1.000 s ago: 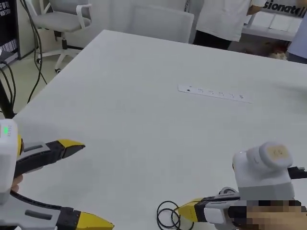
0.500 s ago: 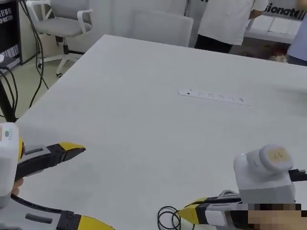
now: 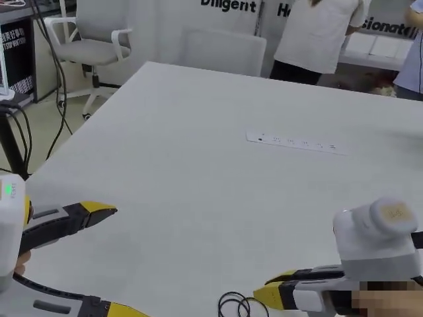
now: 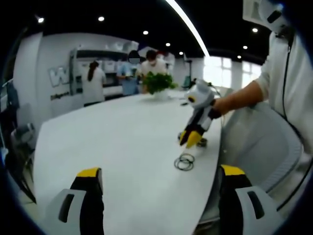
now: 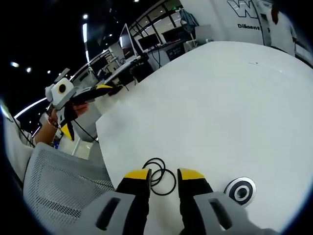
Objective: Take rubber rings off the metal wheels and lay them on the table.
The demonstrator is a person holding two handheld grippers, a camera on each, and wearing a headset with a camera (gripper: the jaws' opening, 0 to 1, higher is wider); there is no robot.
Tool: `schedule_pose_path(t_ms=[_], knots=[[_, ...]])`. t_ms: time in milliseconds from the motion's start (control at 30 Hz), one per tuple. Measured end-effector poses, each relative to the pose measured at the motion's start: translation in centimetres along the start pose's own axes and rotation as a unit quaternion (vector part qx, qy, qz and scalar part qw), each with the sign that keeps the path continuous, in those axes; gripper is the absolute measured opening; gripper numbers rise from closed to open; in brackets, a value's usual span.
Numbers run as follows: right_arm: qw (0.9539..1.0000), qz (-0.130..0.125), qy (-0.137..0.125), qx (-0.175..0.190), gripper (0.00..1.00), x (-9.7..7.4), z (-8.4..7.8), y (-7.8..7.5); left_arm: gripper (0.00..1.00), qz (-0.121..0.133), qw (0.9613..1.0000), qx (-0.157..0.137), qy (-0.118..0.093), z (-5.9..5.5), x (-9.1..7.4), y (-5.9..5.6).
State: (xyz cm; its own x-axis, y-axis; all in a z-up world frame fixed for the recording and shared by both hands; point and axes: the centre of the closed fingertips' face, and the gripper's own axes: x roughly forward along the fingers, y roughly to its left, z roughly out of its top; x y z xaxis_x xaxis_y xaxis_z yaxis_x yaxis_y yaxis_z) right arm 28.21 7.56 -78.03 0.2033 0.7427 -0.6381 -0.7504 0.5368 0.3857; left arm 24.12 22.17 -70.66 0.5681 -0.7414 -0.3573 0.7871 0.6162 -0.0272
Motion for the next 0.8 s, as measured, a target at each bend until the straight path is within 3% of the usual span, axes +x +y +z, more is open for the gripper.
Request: schedule_pose_path(t_ms=[400, 800], knots=[[0.9993, 0.015, -0.02, -0.028, 0.35, -3.0, 1.8, 1.2, 1.0, 0.013, 0.9999, 0.006, -0.003, 0.7, -0.9, -0.9], [0.9959, 0.005, -0.078, -0.045, 0.46, -8.6, 3.8, 0.6, 1.0, 0.017, 0.9998, 0.009, -0.002, 1.7, -0.5, -2.5]])
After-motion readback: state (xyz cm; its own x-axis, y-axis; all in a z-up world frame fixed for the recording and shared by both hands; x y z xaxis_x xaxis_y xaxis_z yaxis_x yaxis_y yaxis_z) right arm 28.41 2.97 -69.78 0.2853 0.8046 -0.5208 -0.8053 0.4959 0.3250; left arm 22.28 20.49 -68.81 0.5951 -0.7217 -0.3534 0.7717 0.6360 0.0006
